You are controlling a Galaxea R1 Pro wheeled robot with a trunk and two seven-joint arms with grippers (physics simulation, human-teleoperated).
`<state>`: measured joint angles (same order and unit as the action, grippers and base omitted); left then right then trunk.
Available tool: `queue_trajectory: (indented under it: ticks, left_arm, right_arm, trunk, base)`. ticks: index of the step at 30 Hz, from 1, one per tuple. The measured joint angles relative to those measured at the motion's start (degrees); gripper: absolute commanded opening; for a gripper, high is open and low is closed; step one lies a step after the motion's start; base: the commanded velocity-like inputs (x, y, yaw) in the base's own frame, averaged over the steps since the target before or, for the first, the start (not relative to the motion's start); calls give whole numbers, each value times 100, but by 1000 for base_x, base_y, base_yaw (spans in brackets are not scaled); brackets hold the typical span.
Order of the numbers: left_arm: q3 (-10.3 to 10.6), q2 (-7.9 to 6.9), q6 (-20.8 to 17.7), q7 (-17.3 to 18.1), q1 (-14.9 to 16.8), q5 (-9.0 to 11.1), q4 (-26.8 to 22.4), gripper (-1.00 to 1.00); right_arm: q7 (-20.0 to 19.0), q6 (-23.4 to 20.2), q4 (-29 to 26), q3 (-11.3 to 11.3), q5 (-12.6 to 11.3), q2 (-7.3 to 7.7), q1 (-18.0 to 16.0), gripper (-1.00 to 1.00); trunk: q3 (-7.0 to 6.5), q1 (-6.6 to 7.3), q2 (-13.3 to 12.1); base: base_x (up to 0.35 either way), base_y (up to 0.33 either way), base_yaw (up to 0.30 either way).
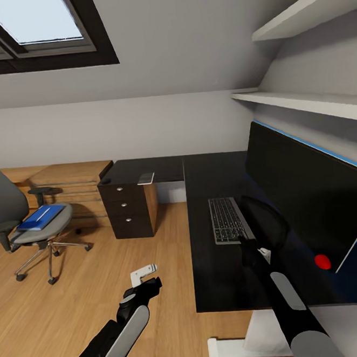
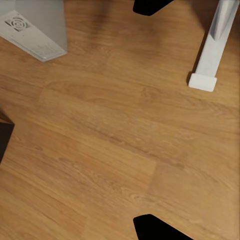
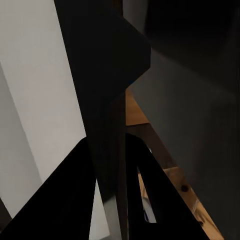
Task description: In the bedroom, organize the workspace by keeping the computer under the desk, ensuring the monitor is on the desk, placing the keyboard on the desk next to the monitor, placing the mouse on the desk next to the keyboard, moving the folder from the swivel chair onto the desk next to the mouse, stacking the notebook on top of the folder with the pen on top of the notebook, and positioning the swivel chair next to the desk.
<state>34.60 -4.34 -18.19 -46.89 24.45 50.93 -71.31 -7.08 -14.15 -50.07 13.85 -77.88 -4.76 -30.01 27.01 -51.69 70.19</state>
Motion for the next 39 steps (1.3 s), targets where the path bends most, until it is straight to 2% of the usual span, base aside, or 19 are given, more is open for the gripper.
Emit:
queue_trajectory:
  ticks: [5, 11, 18, 24, 39]
  left_arm:
    - [-2, 0, 0, 0, 0, 3, 2, 100]
    - [-1, 0, 0, 0, 0, 5, 3, 100]
    - [1, 0, 0, 0, 0, 5, 3, 100]
    - [0, 0, 0, 0, 0, 8, 4, 100]
    - [10, -2, -1, 0, 0, 34, 40, 100]
  right_arm:
    - [3, -5, -3, -7, -9, 4, 0, -100]
    - [10, 0, -3, -14, -238, 1, 0, -100]
    - [-1, -2, -23, -15, -348, -9, -2, -100]
    - [-100, -1, -20, -15, -346, -10, -3, -100]
    - [-80, -2, -28, -40, -341, 16, -2, -100]
  trunk:
    - [90, -110, 201]
    - [198, -242, 441]
    - [323, -395, 723]
    - [430, -527, 964]
    - [431, -527, 965]
  base:
    - [0, 0, 0]
    - [0, 0, 0]
    - [0, 0, 0]
    - [0, 0, 0]
    - [6, 0, 0]
